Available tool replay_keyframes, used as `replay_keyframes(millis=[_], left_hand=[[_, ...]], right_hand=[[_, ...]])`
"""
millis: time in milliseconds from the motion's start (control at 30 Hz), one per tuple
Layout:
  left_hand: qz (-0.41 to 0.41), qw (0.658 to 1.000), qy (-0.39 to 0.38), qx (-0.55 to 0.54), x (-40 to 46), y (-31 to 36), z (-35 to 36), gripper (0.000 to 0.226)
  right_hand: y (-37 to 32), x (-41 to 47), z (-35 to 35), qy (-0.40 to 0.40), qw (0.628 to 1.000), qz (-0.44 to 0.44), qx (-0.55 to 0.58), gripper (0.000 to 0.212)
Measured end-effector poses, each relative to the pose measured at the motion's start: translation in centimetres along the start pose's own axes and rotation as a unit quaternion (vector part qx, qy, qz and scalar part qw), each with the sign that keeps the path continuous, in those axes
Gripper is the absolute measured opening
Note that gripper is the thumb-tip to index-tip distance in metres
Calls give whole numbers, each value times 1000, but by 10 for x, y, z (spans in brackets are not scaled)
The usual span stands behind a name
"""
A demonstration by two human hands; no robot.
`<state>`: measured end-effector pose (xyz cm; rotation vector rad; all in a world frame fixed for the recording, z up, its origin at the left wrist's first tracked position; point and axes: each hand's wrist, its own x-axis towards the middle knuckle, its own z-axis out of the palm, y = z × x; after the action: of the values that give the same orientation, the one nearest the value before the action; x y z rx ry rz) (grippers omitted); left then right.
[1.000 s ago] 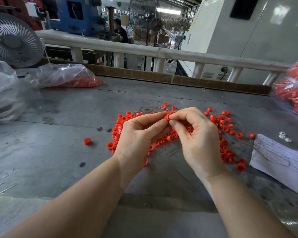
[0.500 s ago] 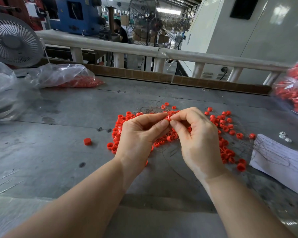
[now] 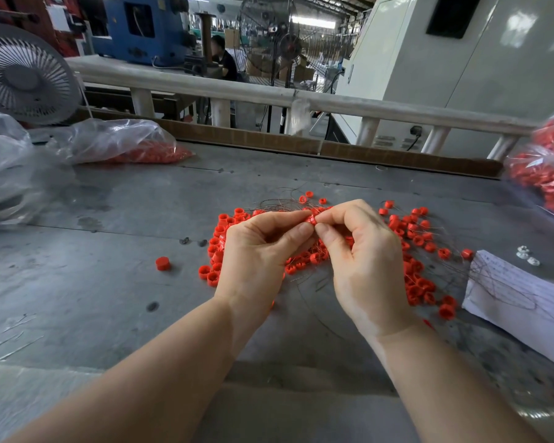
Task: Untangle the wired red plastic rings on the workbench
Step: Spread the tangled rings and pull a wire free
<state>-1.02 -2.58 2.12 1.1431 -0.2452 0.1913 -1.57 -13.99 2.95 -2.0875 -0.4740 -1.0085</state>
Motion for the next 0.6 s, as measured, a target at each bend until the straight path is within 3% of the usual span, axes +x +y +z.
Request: replay_keyframes(millis=[600], left_hand=[[-15,1000,-2,6,0,1,-2,13]], right_hand=[[1,1,-2,-20,999,-27,-17,7]])
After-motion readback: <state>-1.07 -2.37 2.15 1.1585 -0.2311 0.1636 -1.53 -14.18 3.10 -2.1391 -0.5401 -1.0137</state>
